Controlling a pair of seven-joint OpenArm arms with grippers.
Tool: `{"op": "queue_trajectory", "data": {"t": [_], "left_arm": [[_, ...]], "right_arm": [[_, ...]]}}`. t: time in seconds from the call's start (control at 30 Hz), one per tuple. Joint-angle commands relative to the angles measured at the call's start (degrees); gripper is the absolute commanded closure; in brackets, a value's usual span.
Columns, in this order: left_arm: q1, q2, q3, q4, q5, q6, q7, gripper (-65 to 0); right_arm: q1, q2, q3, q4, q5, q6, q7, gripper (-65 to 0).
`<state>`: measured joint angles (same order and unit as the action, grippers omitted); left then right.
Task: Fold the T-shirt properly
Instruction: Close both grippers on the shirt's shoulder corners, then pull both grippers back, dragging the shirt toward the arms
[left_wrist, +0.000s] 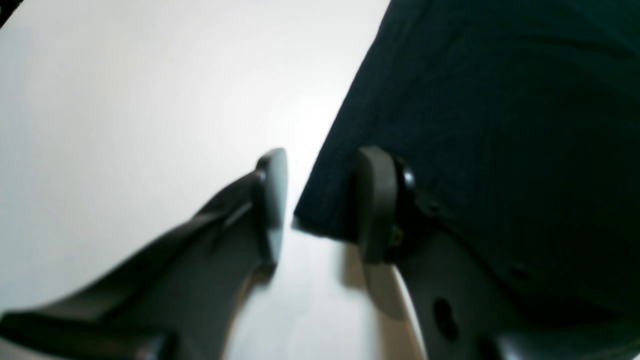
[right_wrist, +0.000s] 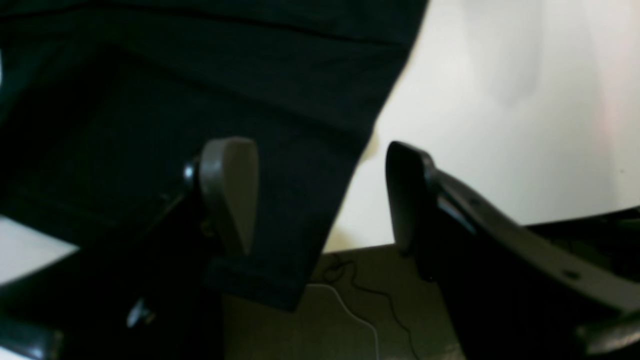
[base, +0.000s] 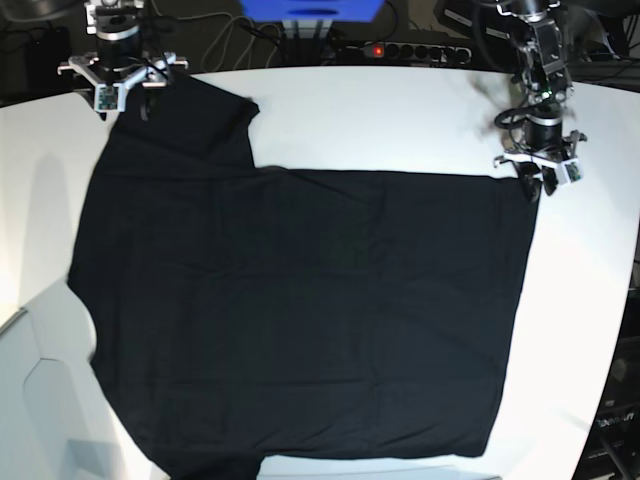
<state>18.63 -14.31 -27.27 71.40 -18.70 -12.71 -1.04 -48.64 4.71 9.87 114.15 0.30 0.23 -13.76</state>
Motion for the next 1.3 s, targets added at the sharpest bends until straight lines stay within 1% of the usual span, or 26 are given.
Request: {"op": "queue_trajectory", "data": {"t": [0.0, 0.07, 0.27, 0.57, 0.87, 0.9, 0.97, 1.03, 1.07, 1.1, 1.2, 1.27], "left_arm": [[0.0, -0.5, -0.2, 0.8, 0.0, -0.3, 0.9, -21.8], [0.1, -0.6, -0.2, 0.9, -0.1, -0.3, 1.0, -21.7], [1.2, -0.5, -0.3, 1.3, -0.2, -0.3, 1.1, -21.7], [4.5, -0.6, -0.3, 1.2, -0.3, -0.3, 0.7, -21.8], [3.9, -0.7, 0.0, 1.2, -0.3, -0.3, 0.7, -21.6], [3.7, -0.7, 0.0, 1.3, -0.3, -0.3, 0.7, -21.0], [2.9, -0.7, -0.2, 1.2, -0.2, -0.3, 0.9, -16.0], [2.8, -0.7, -0.3, 1.2, -0.2, -0.3, 1.0, -8.0], [2.8, -0.7, -0.3, 1.2, -0.2, -0.3, 1.0, -2.7], [2.8, -0.7, -0.3, 1.2, -0.1, -0.3, 1.1, 0.0], [2.8, -0.6, -0.3, 1.2, 0.0, -0.3, 1.1, -0.9], [2.8, -0.6, -0.3, 1.3, 0.0, -0.3, 1.1, 0.0]], "right_arm": [[-0.7, 0.1, 0.3, 1.0, 0.0, 0.1, 1.4, -40.6], [-0.7, 0.1, 1.3, 1.0, 0.0, 0.1, 1.4, -40.6], [-0.5, -2.4, 3.4, 1.0, 0.0, 0.2, 1.4, -41.1], [-0.6, -2.6, 2.9, 0.9, 0.0, 0.2, 1.4, -41.1], [-0.6, -2.6, 2.9, 0.9, 0.0, 0.2, 1.4, -41.1], [-0.7, -2.6, 3.0, 0.9, 0.0, 0.2, 1.4, -41.1], [-0.7, -2.6, 3.1, 0.9, 0.0, 0.2, 1.4, -41.1], [-0.7, -2.6, 3.2, 0.9, 0.0, 0.2, 1.4, -41.1], [-0.7, -2.6, 3.0, 0.9, 0.0, 0.3, 1.4, -41.1], [-0.7, -2.4, 2.9, 0.9, 0.0, 0.3, 1.4, -41.2], [-0.7, -2.5, 2.8, 0.9, 0.0, 0.3, 1.4, -41.2], [-0.7, -2.5, 2.8, 0.8, 0.0, 0.3, 1.4, -41.2]]}}
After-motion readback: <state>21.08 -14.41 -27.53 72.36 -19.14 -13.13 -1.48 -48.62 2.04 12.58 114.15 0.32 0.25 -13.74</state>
